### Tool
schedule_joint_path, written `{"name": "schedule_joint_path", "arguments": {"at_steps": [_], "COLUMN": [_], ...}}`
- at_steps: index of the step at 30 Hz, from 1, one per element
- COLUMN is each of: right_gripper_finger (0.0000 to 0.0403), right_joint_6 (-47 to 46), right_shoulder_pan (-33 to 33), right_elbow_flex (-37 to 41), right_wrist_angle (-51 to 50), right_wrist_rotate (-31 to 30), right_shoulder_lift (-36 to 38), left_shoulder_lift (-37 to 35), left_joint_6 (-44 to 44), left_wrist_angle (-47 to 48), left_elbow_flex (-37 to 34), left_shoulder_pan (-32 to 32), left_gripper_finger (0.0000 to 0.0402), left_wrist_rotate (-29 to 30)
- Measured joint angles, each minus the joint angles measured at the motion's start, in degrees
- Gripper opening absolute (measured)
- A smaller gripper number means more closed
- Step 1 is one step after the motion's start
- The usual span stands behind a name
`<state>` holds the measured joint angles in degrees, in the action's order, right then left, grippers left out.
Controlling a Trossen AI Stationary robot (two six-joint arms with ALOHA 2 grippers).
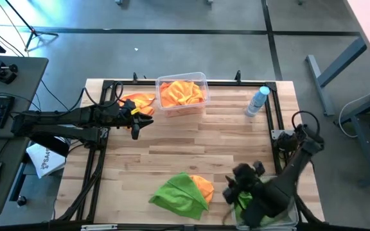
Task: Sort microfiber towel by color & place in baskets
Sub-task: Put the orange microfiber towel into the top transparent bin
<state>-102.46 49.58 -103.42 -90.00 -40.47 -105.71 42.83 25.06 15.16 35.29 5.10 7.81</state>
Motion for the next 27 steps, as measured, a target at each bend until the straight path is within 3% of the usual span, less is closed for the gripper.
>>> {"name": "schedule_joint_path", "arguments": {"at_steps": [11,27], "right_gripper_finger": [0.0178,0.0161], "right_joint_6": [21.80,38.43], "right_shoulder_pan": [-15.42,-25.82], "right_elbow_flex": [0.04,1.51], "right_wrist_angle": [6.14,7.38], "right_wrist_rotate": [2.01,6.61], "right_shoulder_lift": [0.00,0.10], "left_shoulder_lift": [0.01,0.01], "left_joint_6": [-10.60,-9.18], "left_wrist_angle": [0.02,0.03], "left_elbow_flex": [0.00,0.00], "left_shoulder_pan": [0.00,0.00], "left_gripper_finger": [0.0092,0.0092], "left_wrist_rotate": [-0.04,-2.59]}}
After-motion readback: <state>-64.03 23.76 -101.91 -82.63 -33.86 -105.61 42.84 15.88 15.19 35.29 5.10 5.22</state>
